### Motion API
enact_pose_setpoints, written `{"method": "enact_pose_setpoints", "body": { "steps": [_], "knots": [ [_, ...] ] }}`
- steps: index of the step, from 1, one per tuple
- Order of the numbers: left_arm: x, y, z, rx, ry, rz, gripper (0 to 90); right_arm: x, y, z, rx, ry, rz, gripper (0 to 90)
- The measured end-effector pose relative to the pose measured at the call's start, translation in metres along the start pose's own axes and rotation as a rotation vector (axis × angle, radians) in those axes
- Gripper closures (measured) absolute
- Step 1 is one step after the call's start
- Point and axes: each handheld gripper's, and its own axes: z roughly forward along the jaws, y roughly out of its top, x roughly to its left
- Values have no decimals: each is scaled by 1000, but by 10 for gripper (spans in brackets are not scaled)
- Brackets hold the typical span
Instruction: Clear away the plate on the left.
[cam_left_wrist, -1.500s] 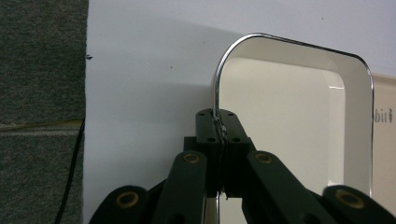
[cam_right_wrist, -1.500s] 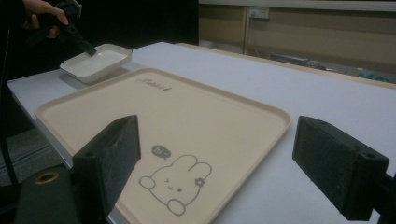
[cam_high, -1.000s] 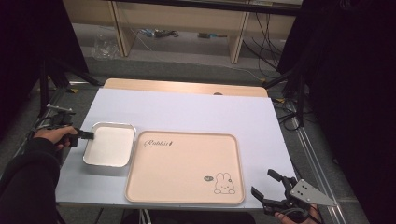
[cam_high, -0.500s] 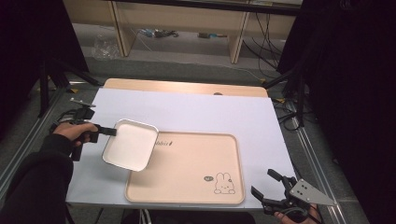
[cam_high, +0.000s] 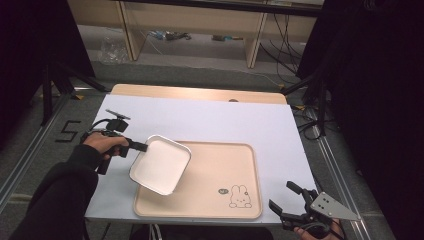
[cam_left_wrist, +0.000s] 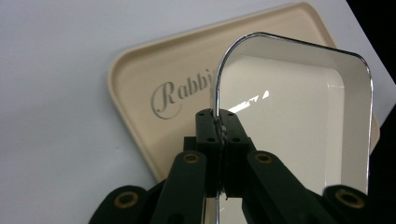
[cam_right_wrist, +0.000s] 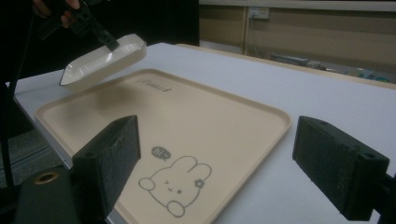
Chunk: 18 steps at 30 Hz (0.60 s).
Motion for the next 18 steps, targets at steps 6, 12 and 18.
{"method": "enact_pose_setpoints", "body": {
  "steps": [6,12,18],
  "knots": [
    [-14,2,18,40,-20,29,880,3,0,1,2,12,45,158],
    [-29,5,38,45,-45,28,880,2,-1,1,-1,10,39,158],
    [-37,7,54,70,-49,37,879,-1,-1,2,-21,6,0,158]
  ]
}}
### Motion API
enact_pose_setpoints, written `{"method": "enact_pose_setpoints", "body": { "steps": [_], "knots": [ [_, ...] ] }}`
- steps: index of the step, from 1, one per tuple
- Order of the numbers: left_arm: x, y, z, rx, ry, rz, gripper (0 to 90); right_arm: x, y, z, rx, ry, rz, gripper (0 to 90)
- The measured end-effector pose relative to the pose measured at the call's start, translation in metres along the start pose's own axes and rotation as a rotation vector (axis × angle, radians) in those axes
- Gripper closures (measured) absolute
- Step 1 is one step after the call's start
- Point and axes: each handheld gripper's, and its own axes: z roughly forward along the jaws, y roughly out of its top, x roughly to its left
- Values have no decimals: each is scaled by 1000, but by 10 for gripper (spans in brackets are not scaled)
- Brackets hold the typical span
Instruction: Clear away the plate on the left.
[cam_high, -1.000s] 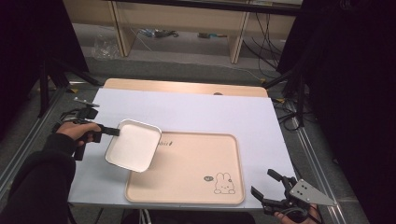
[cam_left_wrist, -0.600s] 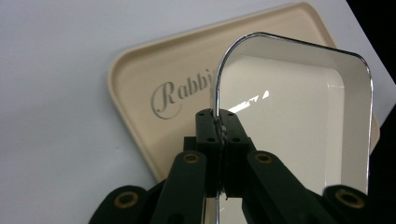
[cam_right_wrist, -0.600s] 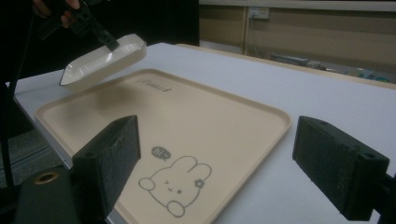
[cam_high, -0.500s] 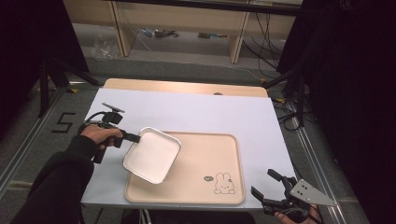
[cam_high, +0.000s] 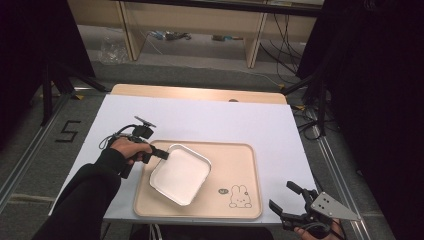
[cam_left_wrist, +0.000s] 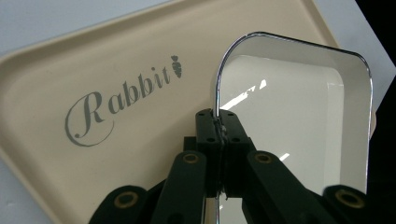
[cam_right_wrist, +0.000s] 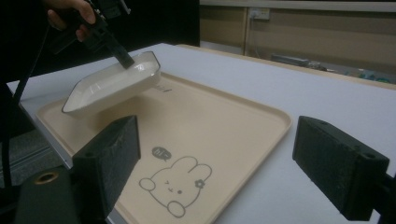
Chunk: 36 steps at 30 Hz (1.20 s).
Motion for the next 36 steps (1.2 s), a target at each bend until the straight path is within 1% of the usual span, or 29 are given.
{"method": "enact_pose_setpoints", "body": {
  "steps": [1,2,4,5,6,7,8,10,11,12,13,14,15,16,17,18,19,20,23,24,25,27,30,31,32,33,34,35,36],
  "knots": [
    [1,1,0,21,5,23,879,0,0,0,0,0,0,158],
    [-2,1,3,-1,-2,-1,879,0,0,0,1,1,2,158],
    [-4,2,5,14,-8,20,880,0,0,0,3,2,4,158],
    [-7,3,8,3,-15,4,880,0,0,0,1,2,0,158],
    [-8,4,10,8,-14,8,880,0,0,0,1,2,1,158],
    [-7,5,10,37,-13,42,880,0,0,0,1,1,-1,158],
    [-10,5,14,20,-14,22,880,0,0,0,3,3,5,158],
    [-13,5,18,27,-22,15,879,0,0,0,1,1,0,158],
    [-14,6,20,37,-19,29,880,0,0,0,1,1,0,158],
    [-16,6,23,37,-20,23,880,0,0,0,1,1,0,158],
    [-15,7,24,66,-26,50,879,0,0,0,0,1,-1,158],
    [-16,7,26,66,-22,56,879,0,0,0,-1,1,-3,158],
    [-17,8,28,71,-26,58,880,0,0,0,-2,1,-2,158],
    [-20,8,31,58,-32,36,879,0,0,0,-2,1,-3,158],
    [-20,8,32,65,-23,61,879,1,-1,2,-38,-15,4,158],
    [-22,9,33,72,-26,63,879,1,-1,2,-38,-15,4,158],
    [-22,9,35,77,-33,61,879,0,0,0,-2,1,-2,158],
    [-23,9,37,83,-29,65,880,0,0,1,-18,-3,-2,158],
    [-26,10,43,94,-34,70,878,0,0,1,-21,8,9,158],
    [-29,10,46,72,-39,41,877,-1,0,0,-2,23,5,158],
    [-27,11,45,98,-36,75,877,0,0,0,-7,15,5,158],
    [-28,11,49,88,-35,67,877,0,0,0,-2,5,2,158],
    [-31,9,54,79,-34,50,869,-1,-1,1,-18,9,12,158],
    [-29,9,53,97,-26,72,867,0,-1,1,-23,7,9,158],
    [-29,9,54,91,-29,65,867,0,-1,1,-23,7,9,158],
    [-28,8,54,106,-28,81,868,1,0,0,-8,10,20,158],
    [-30,8,55,102,-27,71,869,1,0,-2,18,10,18,158],
    [-31,7,56,106,-25,74,870,3,-1,1,-9,29,50,158],
    [-31,7,57,112,-25,76,870,3,-1,1,-7,30,50,158]
  ]
}}
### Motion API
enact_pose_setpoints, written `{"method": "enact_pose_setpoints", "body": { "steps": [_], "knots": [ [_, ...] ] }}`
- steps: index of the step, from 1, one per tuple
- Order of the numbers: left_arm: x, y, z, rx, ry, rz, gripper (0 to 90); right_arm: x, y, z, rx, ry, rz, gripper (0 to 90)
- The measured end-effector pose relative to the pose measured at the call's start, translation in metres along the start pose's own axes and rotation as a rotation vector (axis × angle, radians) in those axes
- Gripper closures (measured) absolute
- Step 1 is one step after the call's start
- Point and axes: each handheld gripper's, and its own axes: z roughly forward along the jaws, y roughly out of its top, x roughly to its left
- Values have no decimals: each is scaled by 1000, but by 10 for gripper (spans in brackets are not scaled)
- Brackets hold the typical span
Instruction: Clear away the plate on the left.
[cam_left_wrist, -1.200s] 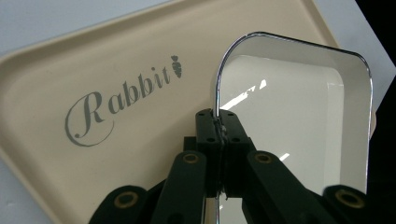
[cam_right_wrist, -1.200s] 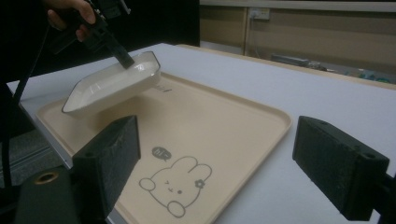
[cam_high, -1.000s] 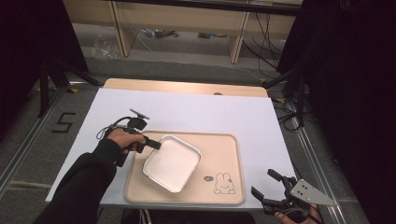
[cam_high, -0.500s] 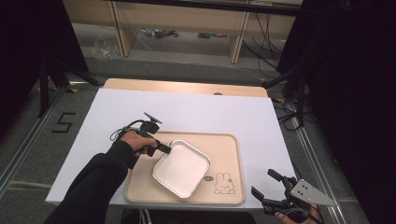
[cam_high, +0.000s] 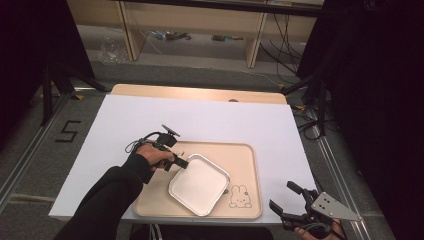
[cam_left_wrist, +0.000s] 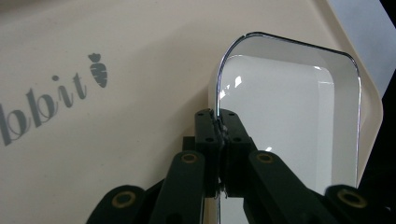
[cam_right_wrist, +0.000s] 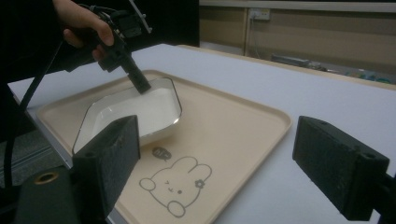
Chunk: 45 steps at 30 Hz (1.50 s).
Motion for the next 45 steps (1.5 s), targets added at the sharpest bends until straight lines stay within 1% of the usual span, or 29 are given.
{"method": "enact_pose_setpoints", "body": {
  "steps": [1,3,4,5,7,8,9,10,12,13,14,15,19,20,23,26,28,29,30,32,33,34,35,36,38,40,41,42,45],
  "knots": [
    [0,0,1,-4,4,-1,870,-1,0,0,-2,-10,-18,158],
    [0,-2,1,-14,6,-9,868,-1,0,0,-2,-10,-19,158],
    [1,-3,0,-4,11,-4,868,-1,0,-1,-3,-11,-21,158],
    [1,-6,1,-15,13,-22,866,-1,0,-1,-3,-11,-22,158],
    [4,-10,0,-9,15,-31,862,-2,1,-2,2,-28,-43,158],
    [5,-12,0,-8,17,-34,860,-1,1,-2,12,-19,-23,158],
    [6,-14,0,-19,13,-44,857,-1,0,0,-1,-11,-19,158],
    [7,-17,0,-20,20,-38,850,-1,0,0,-1,-10,-17,158],
    [7,-19,-1,-25,20,-43,848,-1,0,0,-3,-11,-20,158],
    [8,-21,-2,-26,17,-43,847,-2,1,-2,14,-27,-39,158],
    [7,-23,-2,-27,20,-52,844,-2,1,0,-3,-15,-27,158],
    [8,-25,-3,-18,33,-40,838,-2,1,-2,18,-25,-33,158],
    [8,-34,-6,-23,39,-42,826,-1,1,0,-8,-12,-26,158],
    [8,-36,-6,-32,41,-46,820,-1,0,0,-3,-9,-17,158],
    [8,-43,-7,-22,39,-48,814,-1,1,0,-1,-11,-18,158],
    [8,-50,-8,-32,36,-58,805,-1,1,-2,15,-12,-26,159],
    [9,-55,-10,-50,26,-61,804,-1,2,-2,23,-23,-40,159],
    [8,-57,-9,-69,21,-74,804,0,1,-1,15,-14,-24,159],
    [8,-59,-10,-67,21,-79,802,0,2,-3,33,-31,-30,159],
    [8,-63,-10,-100,16,-93,802,1,1,-1,24,-18,-5,159],
    [7,-65,-9,-121,17,-93,801,-1,2,-1,33,-16,-39,159],
    [6,-67,-9,-122,7,-98,797,-1,1,0,11,11,-26,158],
    [5,-68,-8,-129,7,-98,793,1,1,-1,21,-20,-10,158],
    [3,-70,-9,-127,8,-111,790,-2,1,-1,14,-26,-38,159],
    [2,-71,-9,-127,21,-87,785,0,1,-2,19,-23,-12,159],
    [-3,-74,-10,-128,41,-79,779,0,1,-2,19,-25,-14,158],
    [-4,-76,-11,-123,48,-58,774,-1,1,-1,12,-25,-32,159],
    [-6,-77,-9,-137,38,-60,762,0,0,1,-1,1,6,159],
    [-10,-80,-7,-150,24,-47,755,-1,0,1,1,-1,-6,158]
  ]
}}
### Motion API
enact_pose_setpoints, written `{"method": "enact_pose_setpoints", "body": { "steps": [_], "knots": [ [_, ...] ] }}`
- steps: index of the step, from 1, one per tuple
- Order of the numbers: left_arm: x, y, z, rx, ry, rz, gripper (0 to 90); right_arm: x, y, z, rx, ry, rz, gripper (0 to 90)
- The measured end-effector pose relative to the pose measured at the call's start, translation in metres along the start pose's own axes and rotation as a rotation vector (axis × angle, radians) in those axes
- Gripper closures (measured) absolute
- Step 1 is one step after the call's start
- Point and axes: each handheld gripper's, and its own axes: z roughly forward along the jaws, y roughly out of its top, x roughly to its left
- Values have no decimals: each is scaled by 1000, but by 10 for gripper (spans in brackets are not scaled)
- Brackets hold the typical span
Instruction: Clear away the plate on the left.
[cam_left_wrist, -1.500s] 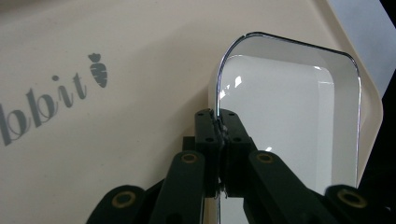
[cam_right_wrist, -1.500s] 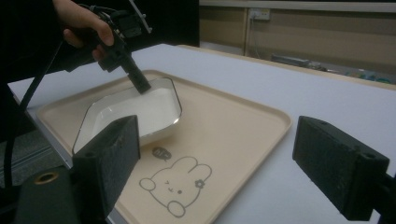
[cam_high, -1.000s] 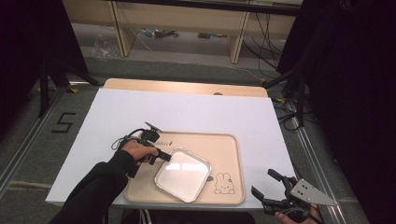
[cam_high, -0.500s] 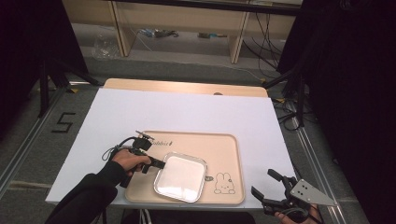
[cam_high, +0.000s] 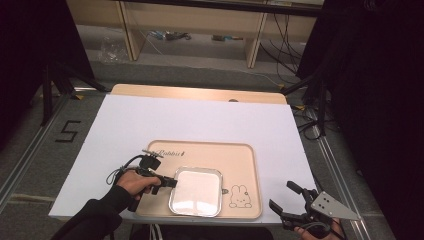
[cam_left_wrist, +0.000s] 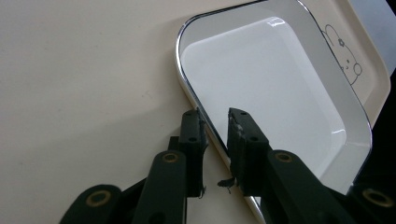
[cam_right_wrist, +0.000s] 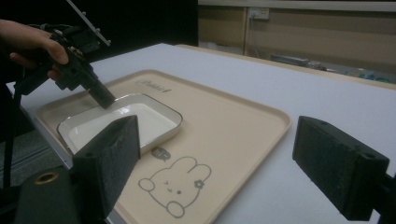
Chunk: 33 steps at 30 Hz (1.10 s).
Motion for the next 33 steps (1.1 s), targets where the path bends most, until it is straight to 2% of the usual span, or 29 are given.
{"method": "enact_pose_setpoints", "body": {
  "steps": [1,2,3,5,6,7,9,10,11,12,14,15,17,19,20,21,23,24,25,26,27,30,31,33],
  "knots": [
    [0,0,0,-6,1,30,753,-1,1,-3,8,-30,-35,159],
    [0,-1,0,-4,7,47,753,-1,1,-2,0,-27,-32,159],
    [-2,-3,-1,2,18,28,749,-2,1,-1,-7,-24,-41,159],
    [-1,-3,-3,7,20,41,745,1,1,-4,36,-35,-21,159],
    [-2,-4,-3,-1,12,27,744,2,1,-2,17,-18,2,159],
    [-3,-5,-3,3,23,24,744,0,1,-2,13,-24,-24,159],
    [-2,-5,-3,1,25,35,742,1,1,-3,25,-27,-9,159],
    [-3,-5,-4,3,31,35,741,-1,1,-2,16,-28,-31,159],
    [-2,-5,-4,2,29,44,740,-1,1,-2,14,-27,-32,159],
    [-2,-5,-4,2,32,44,740,1,1,-2,19,-25,-7,159],
    [-2,-5,-4,6,27,57,739,1,1,-3,26,-26,-8,159],
    [-3,-5,-4,2,28,49,737,-1,1,-2,15,-27,-31,159],
    [-4,-6,-5,3,41,48,736,0,1,-2,17,-26,-13,159],
    [-3,-6,-5,8,36,59,733,-1,2,-4,36,-38,-48,159],
    [-3,-6,-4,3,33,72,730,-2,2,-4,26,-39,-61,159],
    [-3,-5,-5,4,52,80,706,0,1,-4,33,-36,-24,159],
    [-5,-5,-6,-21,68,51,619,1,1,-2,25,-25,-5,159],
    [-5,-5,-9,-41,70,56,588,2,1,-3,26,-24,-2,159],
    [-4,-4,-12,-62,71,66,562,-1,2,-4,34,-36,-46,159],
    [-4,-4,-14,-76,78,60,534,-1,1,-2,3,-29,-37,159],
    [-3,-4,-17,-97,83,55,510,-2,1,-2,5,-31,-42,159],
    [-2,-5,-27,-167,72,34,485,-1,1,-2,-2,-30,-43,159],
    [-2,-5,-30,-181,70,33,481,-1,1,-1,-11,-37,-43,159],
    [-4,-5,-34,-201,76,43,458,-1,1,-2,9,-30,-42,159]
  ]
}}
